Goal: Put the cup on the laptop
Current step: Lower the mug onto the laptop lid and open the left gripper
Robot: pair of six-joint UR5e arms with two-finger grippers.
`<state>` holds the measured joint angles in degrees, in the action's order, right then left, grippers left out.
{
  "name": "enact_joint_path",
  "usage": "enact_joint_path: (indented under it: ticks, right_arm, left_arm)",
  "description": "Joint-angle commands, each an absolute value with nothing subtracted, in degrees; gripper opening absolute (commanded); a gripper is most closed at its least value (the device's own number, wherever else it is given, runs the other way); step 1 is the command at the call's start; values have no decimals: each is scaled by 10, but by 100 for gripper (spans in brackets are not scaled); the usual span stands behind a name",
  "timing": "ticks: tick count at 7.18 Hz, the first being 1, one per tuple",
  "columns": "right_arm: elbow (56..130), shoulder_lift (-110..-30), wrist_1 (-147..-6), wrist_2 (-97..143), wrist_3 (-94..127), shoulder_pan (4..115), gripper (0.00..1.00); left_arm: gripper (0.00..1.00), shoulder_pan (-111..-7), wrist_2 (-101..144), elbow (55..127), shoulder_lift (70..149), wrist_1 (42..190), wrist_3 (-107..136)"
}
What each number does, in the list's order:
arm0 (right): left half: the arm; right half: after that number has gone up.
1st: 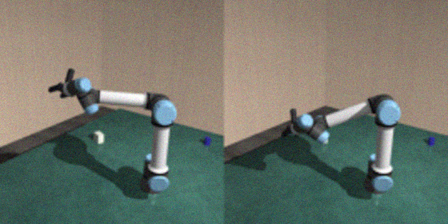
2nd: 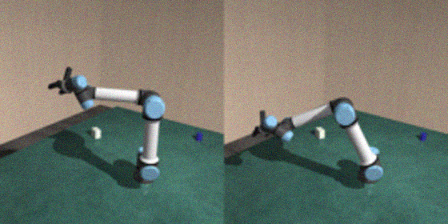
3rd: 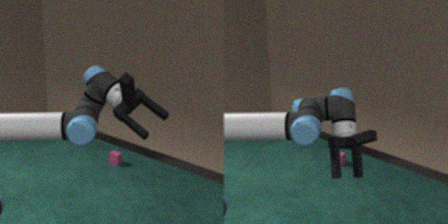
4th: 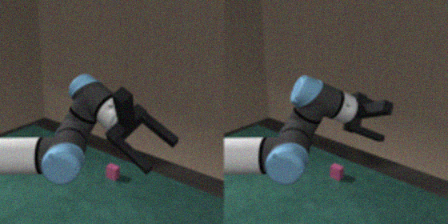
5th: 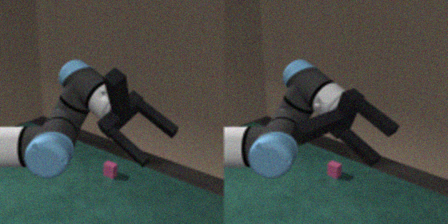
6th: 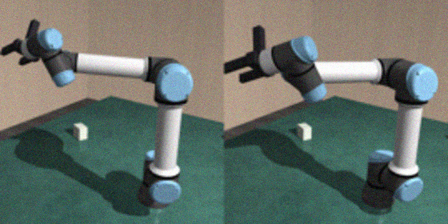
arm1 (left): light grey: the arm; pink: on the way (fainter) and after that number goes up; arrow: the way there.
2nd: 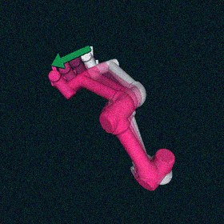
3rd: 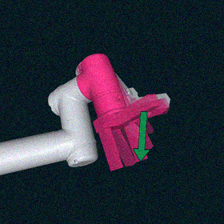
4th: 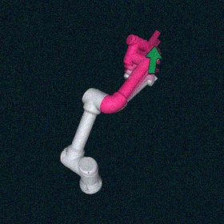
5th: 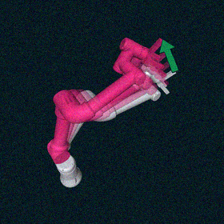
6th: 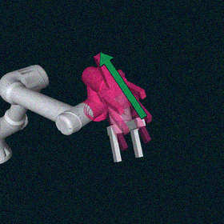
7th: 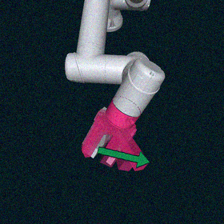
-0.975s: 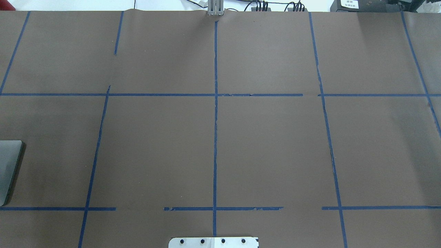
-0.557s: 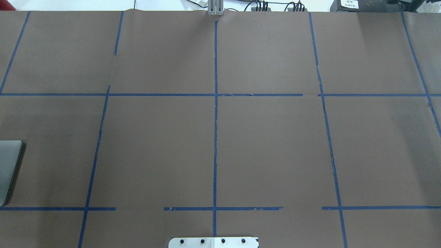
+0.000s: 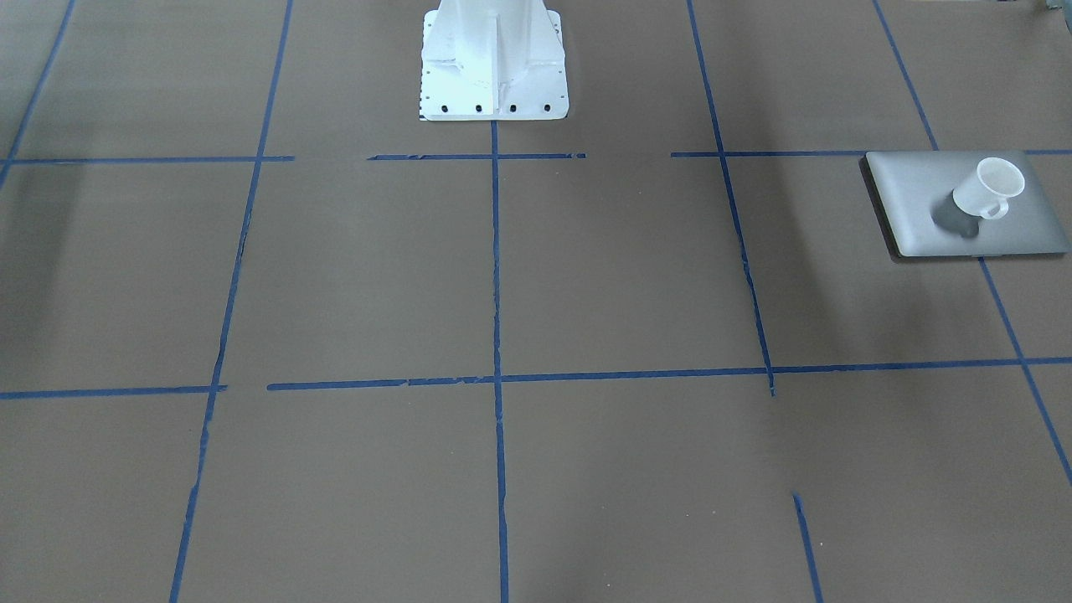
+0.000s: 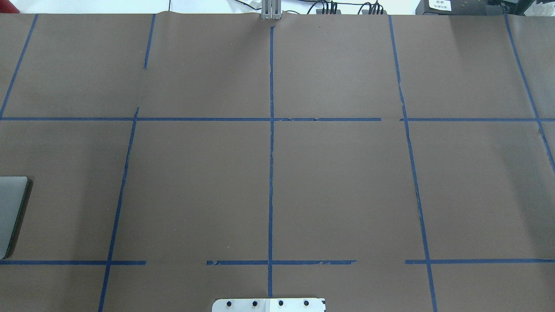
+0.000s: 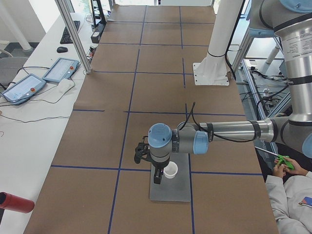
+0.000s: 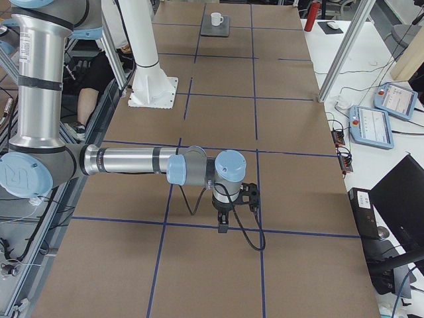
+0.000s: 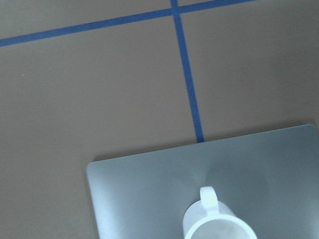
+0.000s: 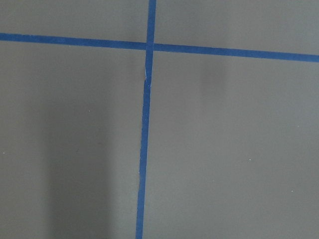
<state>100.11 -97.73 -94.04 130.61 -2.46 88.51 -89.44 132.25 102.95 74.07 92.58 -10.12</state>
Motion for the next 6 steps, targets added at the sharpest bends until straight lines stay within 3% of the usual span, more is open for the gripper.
enact_joint_path:
  ticks: [1,6]
  right_arm:
    - [1001,-977,-940,1307,-25,885,100]
    - [1001,-977,-940,1306,-25,885,100]
  left_arm:
    - [100,-898,1322,1047,744,915,-110]
    - [100,-897,1323,1042,747,917,-105]
